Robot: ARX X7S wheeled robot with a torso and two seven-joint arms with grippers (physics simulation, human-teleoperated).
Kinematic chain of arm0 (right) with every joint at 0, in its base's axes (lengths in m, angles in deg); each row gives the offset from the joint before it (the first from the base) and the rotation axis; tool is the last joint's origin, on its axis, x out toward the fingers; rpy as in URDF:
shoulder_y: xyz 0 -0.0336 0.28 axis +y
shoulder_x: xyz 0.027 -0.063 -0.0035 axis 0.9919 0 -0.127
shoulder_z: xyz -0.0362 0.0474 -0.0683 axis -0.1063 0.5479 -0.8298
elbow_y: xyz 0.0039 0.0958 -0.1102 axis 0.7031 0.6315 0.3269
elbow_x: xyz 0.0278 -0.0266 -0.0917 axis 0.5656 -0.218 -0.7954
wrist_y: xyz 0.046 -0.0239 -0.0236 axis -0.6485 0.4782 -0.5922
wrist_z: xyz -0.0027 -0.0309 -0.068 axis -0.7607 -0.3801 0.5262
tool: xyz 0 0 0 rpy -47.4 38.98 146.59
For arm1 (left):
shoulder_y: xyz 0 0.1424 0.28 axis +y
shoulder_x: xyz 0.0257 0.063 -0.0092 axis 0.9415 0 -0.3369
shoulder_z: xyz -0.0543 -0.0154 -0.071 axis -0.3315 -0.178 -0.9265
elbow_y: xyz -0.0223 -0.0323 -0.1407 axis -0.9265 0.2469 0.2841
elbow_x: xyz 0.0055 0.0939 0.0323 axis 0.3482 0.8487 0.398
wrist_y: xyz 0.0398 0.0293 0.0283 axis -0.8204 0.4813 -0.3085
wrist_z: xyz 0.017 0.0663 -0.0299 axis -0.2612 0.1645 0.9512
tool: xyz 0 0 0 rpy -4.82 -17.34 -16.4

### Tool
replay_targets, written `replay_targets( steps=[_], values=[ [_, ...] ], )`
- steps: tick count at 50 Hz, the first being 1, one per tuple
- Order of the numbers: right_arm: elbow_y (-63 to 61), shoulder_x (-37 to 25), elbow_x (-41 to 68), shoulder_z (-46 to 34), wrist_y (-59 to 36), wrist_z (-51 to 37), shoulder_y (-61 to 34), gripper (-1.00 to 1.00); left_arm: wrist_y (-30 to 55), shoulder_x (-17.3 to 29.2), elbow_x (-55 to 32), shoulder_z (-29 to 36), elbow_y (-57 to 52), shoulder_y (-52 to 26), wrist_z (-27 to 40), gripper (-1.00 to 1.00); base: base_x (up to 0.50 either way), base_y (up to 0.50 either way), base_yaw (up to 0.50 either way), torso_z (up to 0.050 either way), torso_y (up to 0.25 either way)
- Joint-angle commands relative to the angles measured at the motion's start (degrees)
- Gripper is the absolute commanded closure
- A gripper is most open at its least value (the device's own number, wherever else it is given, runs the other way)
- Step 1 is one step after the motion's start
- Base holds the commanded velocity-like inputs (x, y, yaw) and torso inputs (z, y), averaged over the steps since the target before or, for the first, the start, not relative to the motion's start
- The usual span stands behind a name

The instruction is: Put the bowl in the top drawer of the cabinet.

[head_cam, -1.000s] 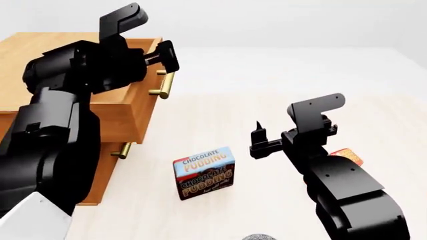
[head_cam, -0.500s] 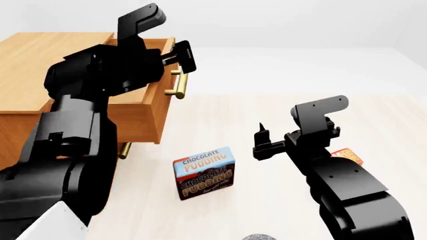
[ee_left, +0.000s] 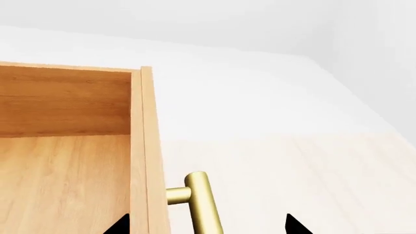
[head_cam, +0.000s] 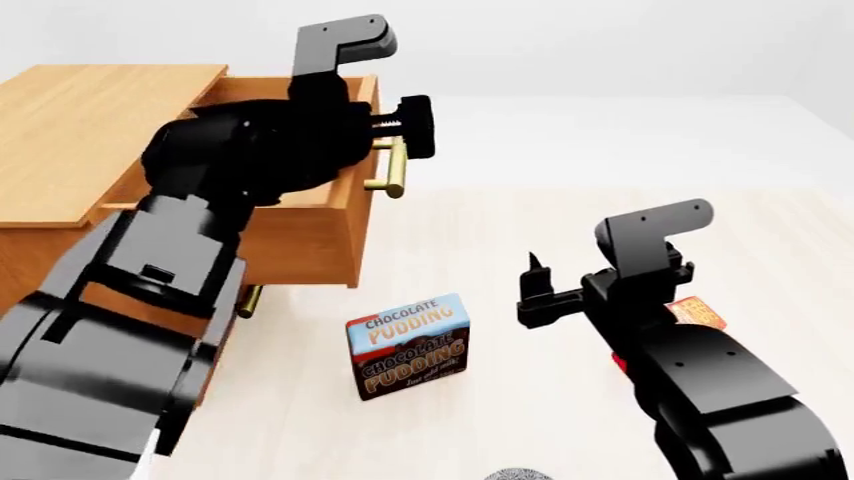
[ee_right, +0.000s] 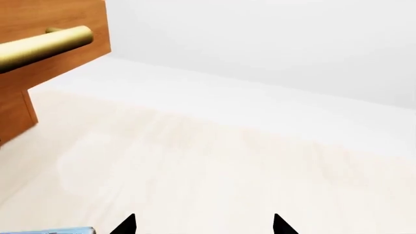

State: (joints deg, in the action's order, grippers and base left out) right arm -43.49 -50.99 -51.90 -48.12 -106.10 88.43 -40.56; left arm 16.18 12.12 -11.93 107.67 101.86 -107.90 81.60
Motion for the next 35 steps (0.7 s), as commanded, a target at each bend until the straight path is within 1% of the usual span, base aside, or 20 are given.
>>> replay_targets(
  steps=[1, 8, 14, 20, 27, 28, 30, 32, 33, 34, 35],
  values=[
    [2.2, 0.6, -0.6, -1.2, 1.2, -0.4, -0.7, -1.0, 2.8, -1.9, -44.3, 25.0, 10.9, 6.8, -7.4, -1.0, 0.0, 0.0, 0.0, 0.0, 0.0],
    [4.6, 1.2, -1.3, -2.2, 2.1, -0.7, -1.7, -1.0, 0.4, -1.9, -58.7, 38.3, 10.4, 6.9, -8.4, -1.0, 0.0, 0.0, -0.01, 0.0, 0.0],
    [5.5, 1.6, -1.6, -2.8, 2.1, -1.2, -2.4, -1.0, -1.0, -1.9, -68.6, 47.1, 9.1, 6.7, -9.7, -1.0, 0.01, 0.0, -0.01, 0.0, 0.0],
    [5.6, 1.5, -1.6, -3.0, 1.9, -1.3, -2.6, -1.0, -2.1, -1.9, -74.8, 53.1, 7.8, 6.1, -10.6, -1.0, 0.02, 0.0, -0.01, 0.0, 0.0],
    [5.6, 1.4, -1.4, -3.1, 1.9, -1.4, -2.6, -1.0, -2.7, -1.8, -76.5, 56.1, 8.2, 4.1, -11.8, -1.0, 0.02, 0.0, -0.01, 0.0, 0.0],
    [5.6, 1.4, -1.4, -3.1, 1.9, -1.4, -2.6, -1.0, -3.7, -1.3, -76.4, 56.0, 7.1, 3.8, -11.1, -1.0, 0.01, 0.0, -0.01, 0.0, 0.0],
    [5.6, 1.4, -1.4, -3.2, 1.8, -1.5, -2.6, -1.0, -10.0, 3.8, -75.7, 54.6, -4.1, 3.6, -4.1, -1.0, 0.01, 0.0, -0.01, 0.0, 0.0],
    [5.3, 0.4, -1.4, -4.7, 0.5, -0.5, -3.0, -1.0, -13.1, 7.0, -75.2, 53.7, -11.5, 3.3, 0.0, -1.0, 0.0, 0.0, -0.01, 0.0, 0.0],
    [6.9, 1.5, -2.4, -6.8, 0.7, -0.8, -3.8, -1.0, -14.7, 8.3, -74.7, 53.4, -14.5, 3.0, 1.8, -1.0, 0.0, 0.0, -0.01, 0.0, 0.0],
    [10.6, 4.2, -3.8, -9.2, 2.3, -2.0, -5.4, -1.0, -15.6, 9.2, -74.6, 53.0, -16.5, 2.9, 2.9, -1.0, 0.0, 0.0, -0.01, 0.0, 0.0],
    [8.5, 3.6, -3.5, -9.1, 1.0, -2.0, -4.6, -1.0, -16.4, 10.1, -74.4, 52.7, -18.5, 2.6, 3.7, -1.0, 0.0, 0.0, 0.0, 0.0, 0.0]
  ],
)
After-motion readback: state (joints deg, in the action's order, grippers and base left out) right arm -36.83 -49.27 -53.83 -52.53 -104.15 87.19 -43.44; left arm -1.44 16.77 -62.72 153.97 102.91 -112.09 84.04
